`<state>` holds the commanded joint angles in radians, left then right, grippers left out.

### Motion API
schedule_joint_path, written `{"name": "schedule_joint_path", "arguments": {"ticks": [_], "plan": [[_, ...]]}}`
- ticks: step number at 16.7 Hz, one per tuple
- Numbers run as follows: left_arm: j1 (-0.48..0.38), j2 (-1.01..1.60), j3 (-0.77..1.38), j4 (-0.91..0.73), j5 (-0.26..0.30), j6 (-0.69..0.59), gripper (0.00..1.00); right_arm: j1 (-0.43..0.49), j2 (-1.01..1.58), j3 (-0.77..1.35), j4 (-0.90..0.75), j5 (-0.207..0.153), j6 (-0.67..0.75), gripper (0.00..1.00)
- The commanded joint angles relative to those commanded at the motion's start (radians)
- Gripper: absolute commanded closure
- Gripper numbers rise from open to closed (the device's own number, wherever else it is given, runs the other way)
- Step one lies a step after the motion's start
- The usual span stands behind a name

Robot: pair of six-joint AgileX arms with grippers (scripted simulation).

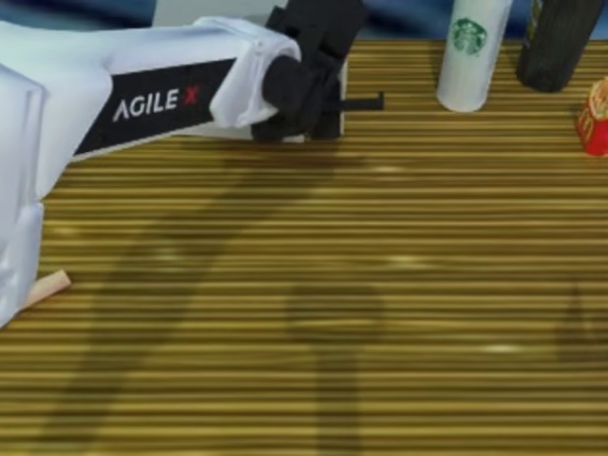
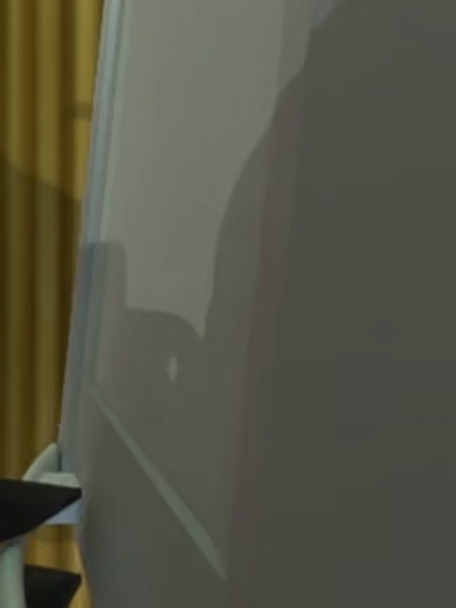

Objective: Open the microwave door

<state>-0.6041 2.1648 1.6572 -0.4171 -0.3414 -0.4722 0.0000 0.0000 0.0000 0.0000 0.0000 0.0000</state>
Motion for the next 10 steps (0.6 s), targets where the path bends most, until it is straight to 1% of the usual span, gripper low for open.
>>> {"name": "schedule_joint_path", "arguments": {"ticks": [3, 10], "plan": [[0.004, -0.017, -0.033, 0.016, 0.012, 0.023, 1.00, 0.000, 0.000, 0.000, 0.000, 0.000, 0.000, 0.00], [0.005, -0.018, -0.033, 0.016, 0.012, 0.023, 1.00, 0.000, 0.000, 0.000, 0.000, 0.000, 0.000, 0.00]]}}
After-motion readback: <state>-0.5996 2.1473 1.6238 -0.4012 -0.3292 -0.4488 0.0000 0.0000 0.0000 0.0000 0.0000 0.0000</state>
